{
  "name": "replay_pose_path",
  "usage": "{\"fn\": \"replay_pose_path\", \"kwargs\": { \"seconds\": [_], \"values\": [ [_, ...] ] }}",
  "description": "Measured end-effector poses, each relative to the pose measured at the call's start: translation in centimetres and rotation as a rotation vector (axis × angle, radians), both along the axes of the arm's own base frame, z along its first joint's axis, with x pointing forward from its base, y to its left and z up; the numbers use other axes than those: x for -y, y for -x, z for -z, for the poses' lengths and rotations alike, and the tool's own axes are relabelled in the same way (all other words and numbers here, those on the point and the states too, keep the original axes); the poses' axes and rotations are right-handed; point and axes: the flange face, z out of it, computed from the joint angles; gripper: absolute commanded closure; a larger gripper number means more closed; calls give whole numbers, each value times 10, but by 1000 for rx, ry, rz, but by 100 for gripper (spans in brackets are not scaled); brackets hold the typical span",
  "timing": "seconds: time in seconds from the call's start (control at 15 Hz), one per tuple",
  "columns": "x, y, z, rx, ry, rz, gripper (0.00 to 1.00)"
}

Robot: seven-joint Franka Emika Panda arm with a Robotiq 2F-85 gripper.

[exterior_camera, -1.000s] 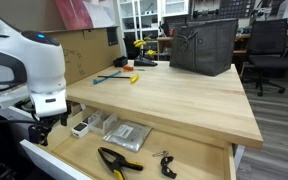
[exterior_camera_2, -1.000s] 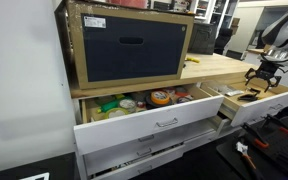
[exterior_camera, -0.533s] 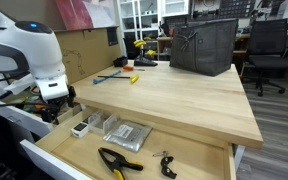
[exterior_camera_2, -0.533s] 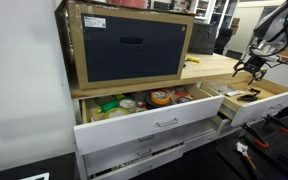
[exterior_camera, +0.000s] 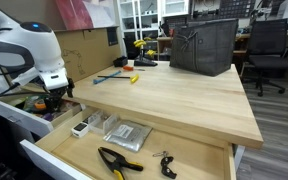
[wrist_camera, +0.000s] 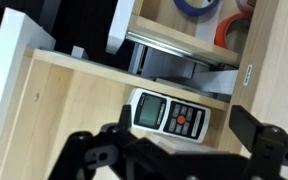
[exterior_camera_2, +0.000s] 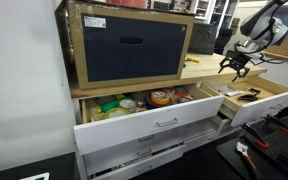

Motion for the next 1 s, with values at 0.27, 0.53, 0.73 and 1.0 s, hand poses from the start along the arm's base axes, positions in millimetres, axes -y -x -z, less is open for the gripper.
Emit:
{"fn": "replay_pose_path", "kwargs": {
  "seconds": [0.27, 0.53, 0.73, 1.0],
  "values": [
    [-35, -13, 4, -26, -21, 1, 0],
    [-72, -19, 9, -51, -32, -34, 0],
    [-99, -20, 13, -74, -41, -46, 0],
    [-136, -18, 20, -109, -62, -35, 0]
  ]
}}
